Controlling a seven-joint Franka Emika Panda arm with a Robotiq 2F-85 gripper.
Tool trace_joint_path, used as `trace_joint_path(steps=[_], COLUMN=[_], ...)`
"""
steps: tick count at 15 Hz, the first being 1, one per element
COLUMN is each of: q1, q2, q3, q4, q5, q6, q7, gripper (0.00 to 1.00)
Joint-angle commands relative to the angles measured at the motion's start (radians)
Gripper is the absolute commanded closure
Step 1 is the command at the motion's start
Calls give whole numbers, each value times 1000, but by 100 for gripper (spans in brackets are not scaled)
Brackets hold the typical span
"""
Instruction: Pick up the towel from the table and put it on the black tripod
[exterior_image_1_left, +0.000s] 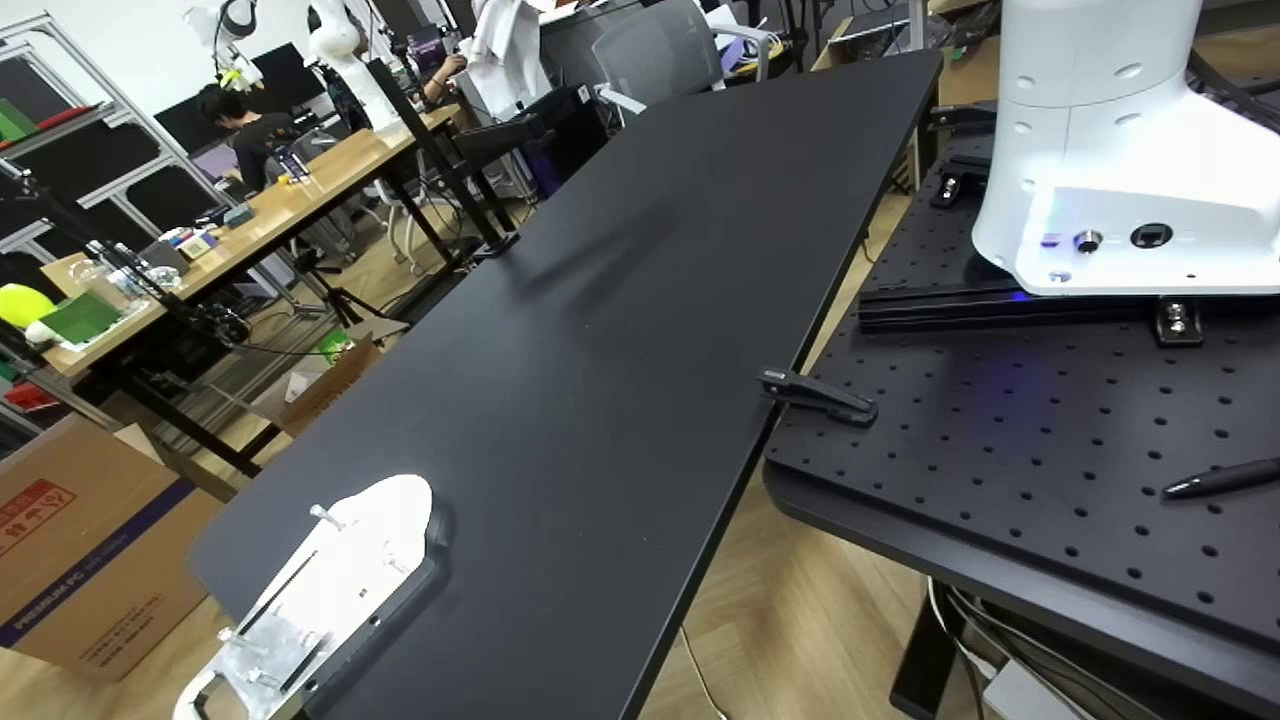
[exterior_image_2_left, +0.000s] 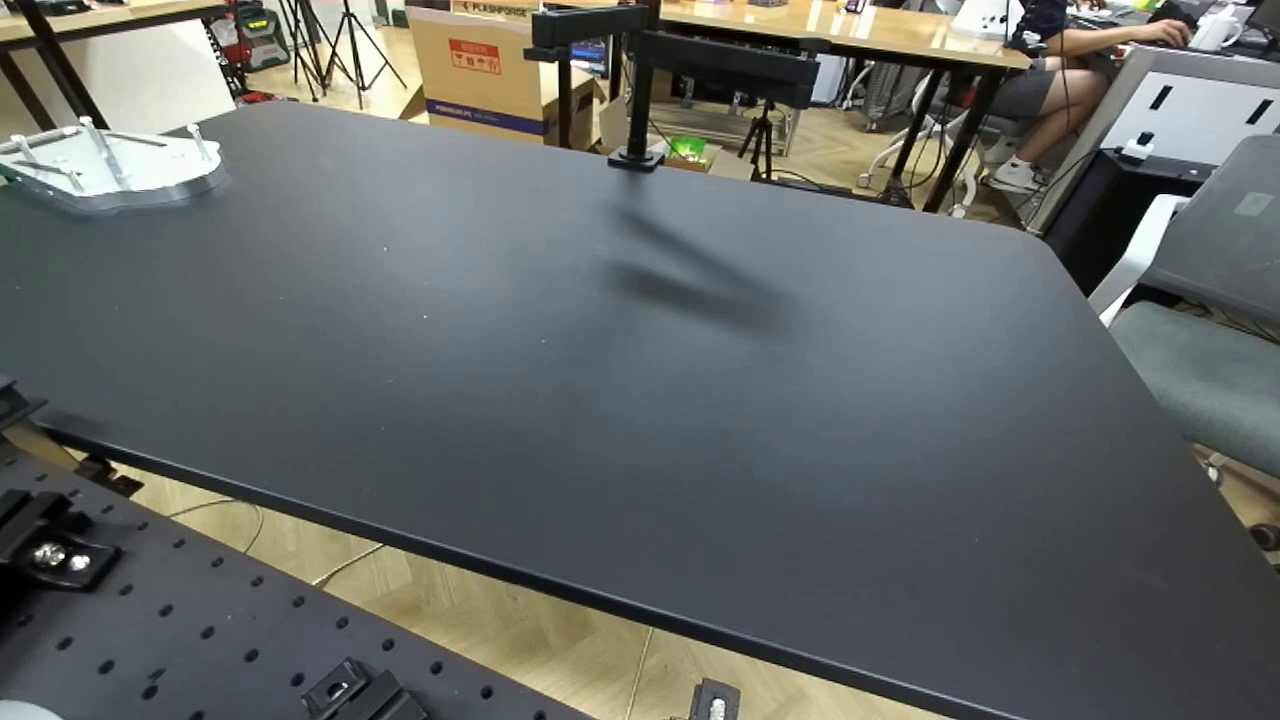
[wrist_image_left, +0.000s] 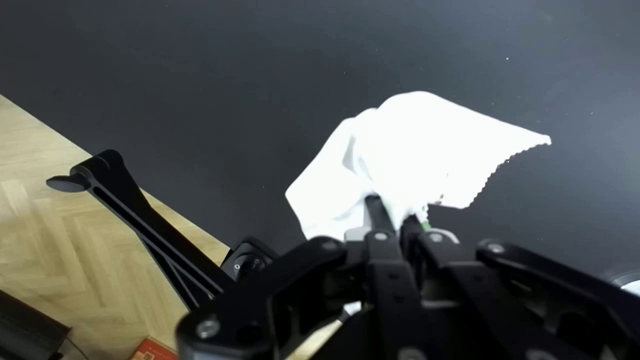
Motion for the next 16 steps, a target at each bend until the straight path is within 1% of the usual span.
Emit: trace_joint_path(steps=[1,4,7,11,16], q1=[-19,-22,-13,2,9], q2=[125,197,229,227,233], q3=[-13,7,33,64,82], q4=[108,145,164,156,133], q5=[25,25,18,2,6], q6=[-39,-48,-49,-41,-40], q7=[-40,-53,-55,-56,-66], gripper=[98,98,98,98,98])
